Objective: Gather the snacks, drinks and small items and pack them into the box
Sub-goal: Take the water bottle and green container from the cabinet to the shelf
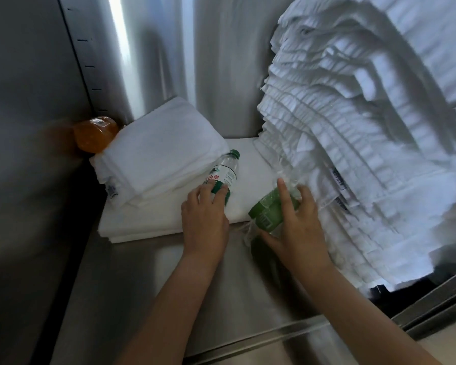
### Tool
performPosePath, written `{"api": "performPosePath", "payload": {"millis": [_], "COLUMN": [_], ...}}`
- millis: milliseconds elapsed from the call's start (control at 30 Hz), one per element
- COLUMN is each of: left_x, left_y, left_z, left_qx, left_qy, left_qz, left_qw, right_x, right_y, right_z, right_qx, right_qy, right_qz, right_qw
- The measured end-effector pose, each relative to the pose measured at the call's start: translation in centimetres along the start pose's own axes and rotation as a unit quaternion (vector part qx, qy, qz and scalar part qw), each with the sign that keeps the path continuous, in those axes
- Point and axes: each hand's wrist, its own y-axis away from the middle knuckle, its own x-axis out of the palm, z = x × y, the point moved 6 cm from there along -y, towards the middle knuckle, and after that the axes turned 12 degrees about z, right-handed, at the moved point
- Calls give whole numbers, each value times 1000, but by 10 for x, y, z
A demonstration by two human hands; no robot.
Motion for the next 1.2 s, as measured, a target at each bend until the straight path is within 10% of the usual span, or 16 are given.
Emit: {"api": "performPosePath", "payload": {"millis": [1200], "left_x": [-8], "left_y": [-9], "left_z": [-13], "left_qx": [-13], "left_qy": [-66], "left_qz": [9], "left_qw": [998], "right_x": [-9], "right_y": [25], "right_z": [0], "right_qx": [-20], "right_qy": [-3], "right_qz": [128], "right_qw": [992]}}
